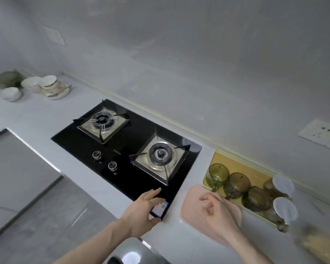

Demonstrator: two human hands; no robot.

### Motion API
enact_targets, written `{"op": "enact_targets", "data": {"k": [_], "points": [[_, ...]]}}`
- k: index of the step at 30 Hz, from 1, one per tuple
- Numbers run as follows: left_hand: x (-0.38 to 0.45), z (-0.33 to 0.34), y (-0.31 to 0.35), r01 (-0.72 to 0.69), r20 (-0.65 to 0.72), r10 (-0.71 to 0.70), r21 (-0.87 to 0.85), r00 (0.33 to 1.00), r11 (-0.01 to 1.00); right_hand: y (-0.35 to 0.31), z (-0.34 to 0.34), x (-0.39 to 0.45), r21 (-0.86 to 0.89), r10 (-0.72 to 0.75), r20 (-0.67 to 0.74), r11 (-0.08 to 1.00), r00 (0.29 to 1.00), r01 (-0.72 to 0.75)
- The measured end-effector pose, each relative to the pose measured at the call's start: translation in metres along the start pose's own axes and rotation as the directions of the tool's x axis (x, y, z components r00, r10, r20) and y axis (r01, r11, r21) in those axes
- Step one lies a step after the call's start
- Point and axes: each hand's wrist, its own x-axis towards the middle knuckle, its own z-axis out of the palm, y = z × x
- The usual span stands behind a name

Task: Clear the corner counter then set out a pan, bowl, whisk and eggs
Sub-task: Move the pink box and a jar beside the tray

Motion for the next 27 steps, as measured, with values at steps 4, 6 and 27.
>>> {"op": "enact_targets", "data": {"k": [4,6,27], "points": [[-0.072,-0.047,-0.064,0.178,-0.159,-0.179,-0.025,0.971,0.984,-0.093,0.017,0.03,0.148,-0.203,0.088,0.971,0.975,0.188],[-0.105,-0.072,-0.09,0.236,-0.26,-0.236,-0.034,0.936,0.971,-0.144,0.032,0.043,0.198,-0.283,0.121,0.946,0.951,0.256],[-0.364,-0.188,-0.285,0.462,-0.627,-0.645,-0.459,0.437,0.759,-0.513,0.196,0.065,0.398,-0.699,0.319,0.712,0.64,0.579]]}}
